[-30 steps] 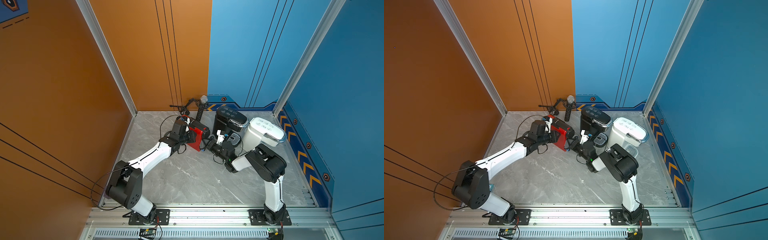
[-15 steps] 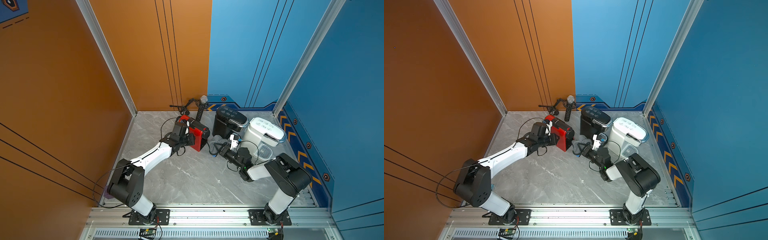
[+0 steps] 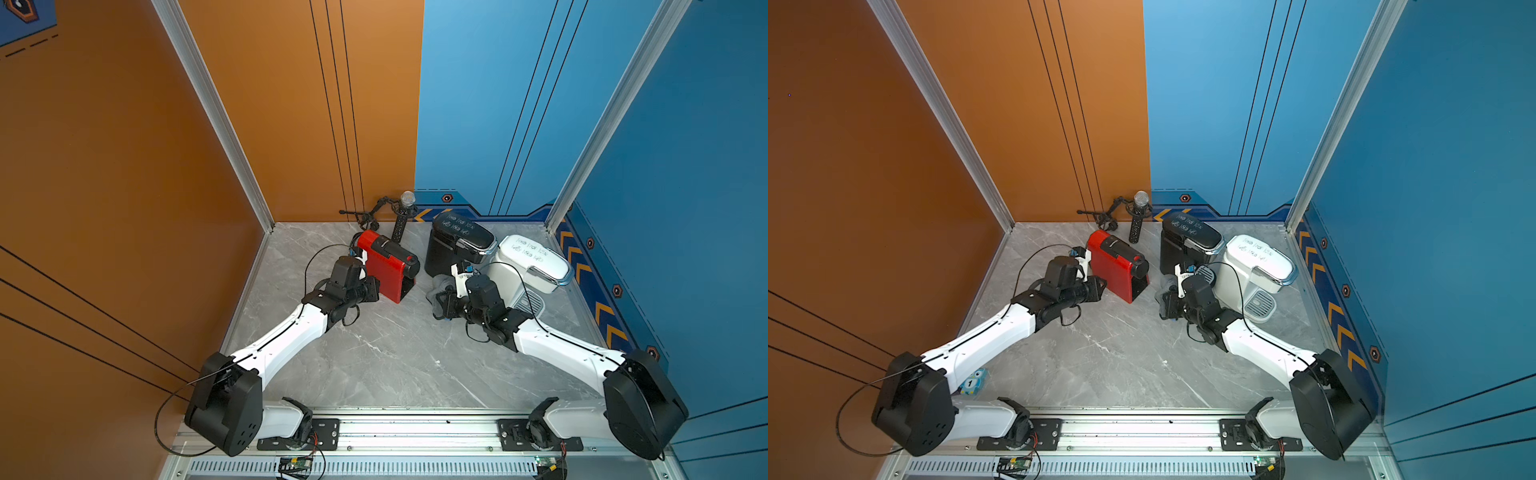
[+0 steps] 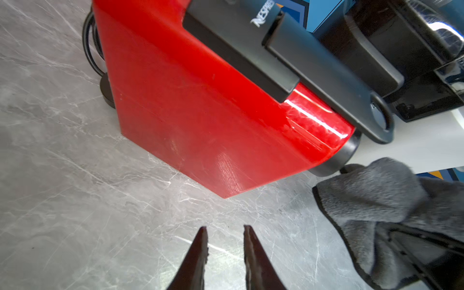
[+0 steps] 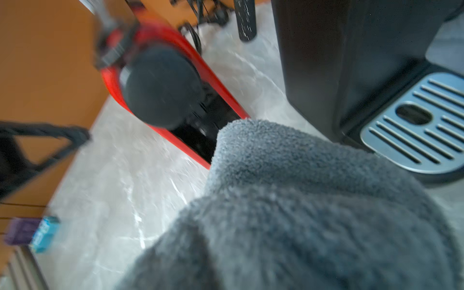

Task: Wipe the surface of a coffee machine
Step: Place the cleaning item at the center of the board.

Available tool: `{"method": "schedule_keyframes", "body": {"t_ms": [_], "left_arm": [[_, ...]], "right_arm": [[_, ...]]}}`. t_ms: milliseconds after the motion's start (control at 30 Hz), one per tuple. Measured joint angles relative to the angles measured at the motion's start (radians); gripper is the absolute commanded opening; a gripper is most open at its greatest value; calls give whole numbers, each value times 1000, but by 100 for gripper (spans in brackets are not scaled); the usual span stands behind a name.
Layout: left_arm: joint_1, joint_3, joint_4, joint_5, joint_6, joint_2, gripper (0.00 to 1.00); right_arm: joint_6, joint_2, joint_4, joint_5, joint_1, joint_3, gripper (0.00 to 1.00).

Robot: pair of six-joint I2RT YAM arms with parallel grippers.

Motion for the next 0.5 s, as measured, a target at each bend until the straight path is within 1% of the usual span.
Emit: {"method": "schedule_keyframes", "body": {"t_ms": [67,167,200,233,300,367,500], "left_arm": [[0,-23,-2,-17,10,-28,28],[1,-48,-17,-43,27,-57,28],[4,-56,-22,-49,34,-66,28],[6,-64,-24,-54,37,-73,29],[16,-81,-29,-68,41,-89,29],[28,-97,-31,-76,48,-100,31],[60,-117,-35,-94,62,-107,31]], "right_arm": [[-33,27,-85,21,18,18,44],[-83,72,-211,64,60,91,64],[-101,83,-243,78,71,121,75],[-119,89,-267,93,83,146,79],[-147,89,-315,135,108,192,82],[-169,85,-349,174,121,219,82],[-204,44,-434,263,112,234,83]]}}
